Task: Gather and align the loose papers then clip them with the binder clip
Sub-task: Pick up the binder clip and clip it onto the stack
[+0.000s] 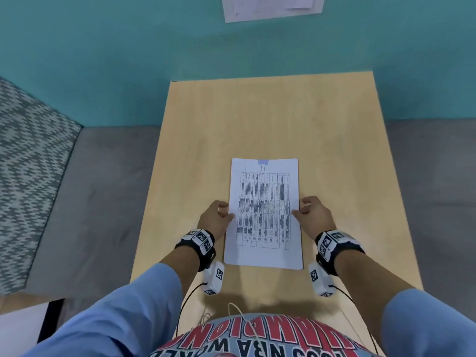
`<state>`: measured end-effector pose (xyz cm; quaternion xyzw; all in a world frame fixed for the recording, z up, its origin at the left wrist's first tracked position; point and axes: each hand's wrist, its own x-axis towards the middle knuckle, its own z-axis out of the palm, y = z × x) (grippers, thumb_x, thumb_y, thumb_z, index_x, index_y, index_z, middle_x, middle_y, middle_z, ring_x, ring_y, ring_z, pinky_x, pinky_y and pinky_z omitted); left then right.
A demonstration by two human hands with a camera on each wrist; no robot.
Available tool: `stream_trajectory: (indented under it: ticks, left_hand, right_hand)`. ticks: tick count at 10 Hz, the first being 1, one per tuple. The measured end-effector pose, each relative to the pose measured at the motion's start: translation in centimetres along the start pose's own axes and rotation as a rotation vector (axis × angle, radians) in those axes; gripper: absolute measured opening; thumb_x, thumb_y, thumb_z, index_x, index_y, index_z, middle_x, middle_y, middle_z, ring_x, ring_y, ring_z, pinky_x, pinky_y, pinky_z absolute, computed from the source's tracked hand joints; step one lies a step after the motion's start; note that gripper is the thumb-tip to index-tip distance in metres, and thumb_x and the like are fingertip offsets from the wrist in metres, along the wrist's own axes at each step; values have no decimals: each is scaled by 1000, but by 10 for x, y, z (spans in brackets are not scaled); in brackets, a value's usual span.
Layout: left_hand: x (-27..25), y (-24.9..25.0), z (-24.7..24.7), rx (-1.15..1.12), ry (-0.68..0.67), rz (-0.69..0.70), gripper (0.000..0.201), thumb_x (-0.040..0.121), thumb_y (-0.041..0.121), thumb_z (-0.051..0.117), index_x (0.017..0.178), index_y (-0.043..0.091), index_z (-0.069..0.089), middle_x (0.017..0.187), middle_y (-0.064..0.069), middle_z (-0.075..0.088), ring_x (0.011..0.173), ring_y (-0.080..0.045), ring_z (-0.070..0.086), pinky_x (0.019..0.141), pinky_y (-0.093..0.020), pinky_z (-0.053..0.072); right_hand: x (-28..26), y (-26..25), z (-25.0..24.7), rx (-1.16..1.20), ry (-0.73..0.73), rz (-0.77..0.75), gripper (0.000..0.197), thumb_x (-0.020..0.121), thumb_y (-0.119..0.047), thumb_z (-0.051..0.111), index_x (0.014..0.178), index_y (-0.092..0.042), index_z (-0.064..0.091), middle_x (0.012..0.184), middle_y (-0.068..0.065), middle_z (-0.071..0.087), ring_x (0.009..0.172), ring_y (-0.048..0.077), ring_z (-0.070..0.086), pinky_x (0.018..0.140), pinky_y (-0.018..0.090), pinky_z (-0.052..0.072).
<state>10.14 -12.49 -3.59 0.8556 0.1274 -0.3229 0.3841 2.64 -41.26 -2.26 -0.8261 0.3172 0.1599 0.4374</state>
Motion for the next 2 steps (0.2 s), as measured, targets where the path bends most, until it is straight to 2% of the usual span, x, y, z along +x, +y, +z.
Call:
stream_trajectory:
  ticks: [1, 2]
  left_hand:
    - [-7, -7, -6, 22, -38, -31, 35, 96, 42, 70, 124, 27, 55, 108, -2, 71, 86, -25, 66, 84, -41, 61]
    - [-27, -35, -11, 106, -187, -56, 22, 96, 40, 64, 109, 22, 62, 105, -3, 72, 82, -22, 63, 68, -30, 50]
  right_hand:
    - [-12, -4, -13, -21, -22, -24, 57, 94, -33, 72, 142, -10, 50, 119, 10, 68, 109, 27, 66, 89, 33, 51]
    - [-26, -11, -44, 160, 65, -71, 37, 93, -29, 74, 126, -18, 64, 117, 5, 71, 108, 26, 70, 90, 34, 52]
